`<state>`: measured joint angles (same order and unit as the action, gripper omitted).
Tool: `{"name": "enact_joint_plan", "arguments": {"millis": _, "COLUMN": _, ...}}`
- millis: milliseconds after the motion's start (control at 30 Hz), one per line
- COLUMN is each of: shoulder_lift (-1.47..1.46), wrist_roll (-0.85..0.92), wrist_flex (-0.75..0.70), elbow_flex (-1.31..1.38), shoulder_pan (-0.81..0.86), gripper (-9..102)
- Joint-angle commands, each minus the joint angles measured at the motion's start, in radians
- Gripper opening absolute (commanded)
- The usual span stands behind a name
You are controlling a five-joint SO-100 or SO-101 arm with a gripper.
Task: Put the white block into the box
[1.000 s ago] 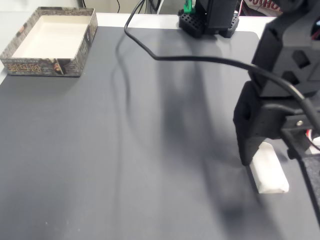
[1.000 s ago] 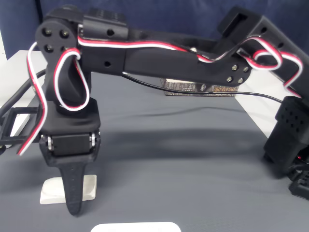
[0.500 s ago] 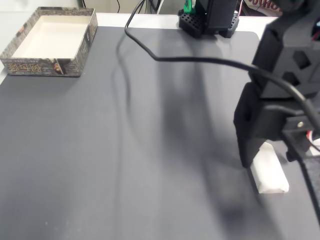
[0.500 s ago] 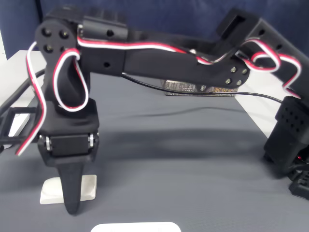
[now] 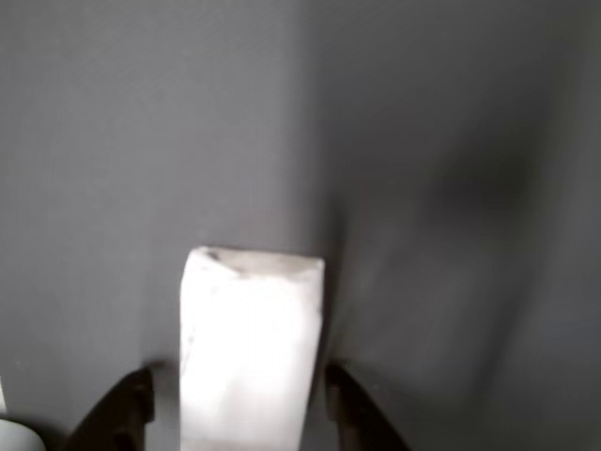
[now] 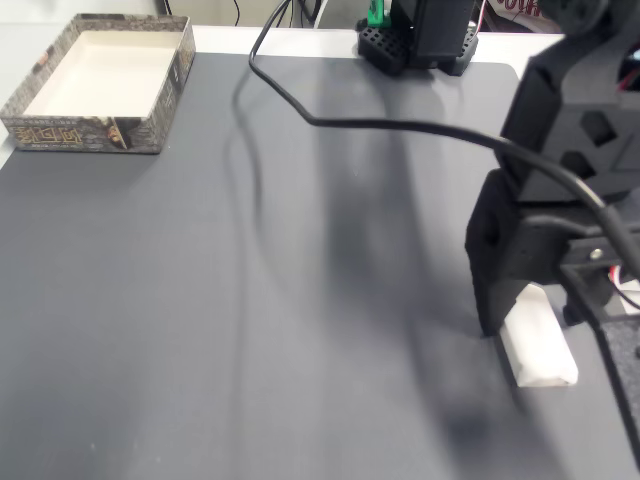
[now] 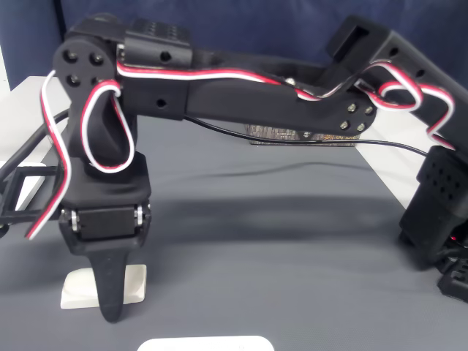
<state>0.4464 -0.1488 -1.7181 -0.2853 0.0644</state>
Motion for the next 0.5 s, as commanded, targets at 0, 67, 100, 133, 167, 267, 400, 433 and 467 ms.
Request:
{"name": "enact_joint_plan", "arguments": {"millis": 0, "shoulder_lift": 0.023, "wrist_roll": -0.006, "wrist_flex": 0.012, "elbow_flex": 0.061, "shoulder_pan": 0.005, "gripper": 25}}
{"name": "enact_joint_plan", "arguments": {"millis": 67, "shoulder_lift": 0.023, "wrist_roll": -0.005, "wrist_flex": 0.012, "elbow_flex": 0.061, "shoulder_pan": 0.003, "gripper": 24}}
{"name": "enact_joint_plan", "arguments": {"millis": 100, "shoulder_lift": 0.023, "wrist_roll": -0.003, "wrist_flex": 0.012, "elbow_flex": 0.061, "shoulder_pan": 0.003, "gripper": 24}}
{"name": "enact_joint_plan", "arguments": {"millis": 133, "shoulder_lift": 0.023, "wrist_roll": -0.003, "wrist_flex": 0.012, "elbow_flex": 0.061, "shoulder_pan": 0.003, "gripper": 24}}
{"name": "enact_joint_plan", "arguments": {"millis": 167, "shoulder_lift": 0.023, "wrist_roll": -0.002, "wrist_flex": 0.012, "elbow_flex": 0.061, "shoulder_pan": 0.003, "gripper": 24}}
{"name": "enact_joint_plan", "arguments": {"millis": 267, "shoulder_lift": 0.021, "wrist_roll": 0.000, "wrist_flex": 0.012, "elbow_flex": 0.061, "shoulder_pan": 0.000, "gripper": 21}}
{"name": "enact_joint_plan", "arguments": {"millis": 400, "shoulder_lift": 0.018, "wrist_roll": 0.012, "wrist_flex": 0.009, "elbow_flex": 0.061, "shoulder_pan": -0.006, "gripper": 17}}
{"name": "enact_joint_plan", "arguments": {"millis": 433, "shoulder_lift": 0.018, "wrist_roll": 0.014, "wrist_flex": 0.009, "elbow_flex": 0.061, "shoulder_pan": -0.008, "gripper": 16}}
{"name": "enact_joint_plan", "arguments": {"millis": 467, "shoulder_lift": 0.017, "wrist_roll": 0.014, "wrist_flex": 0.009, "elbow_flex": 0.061, "shoulder_pan": -0.008, "gripper": 16}}
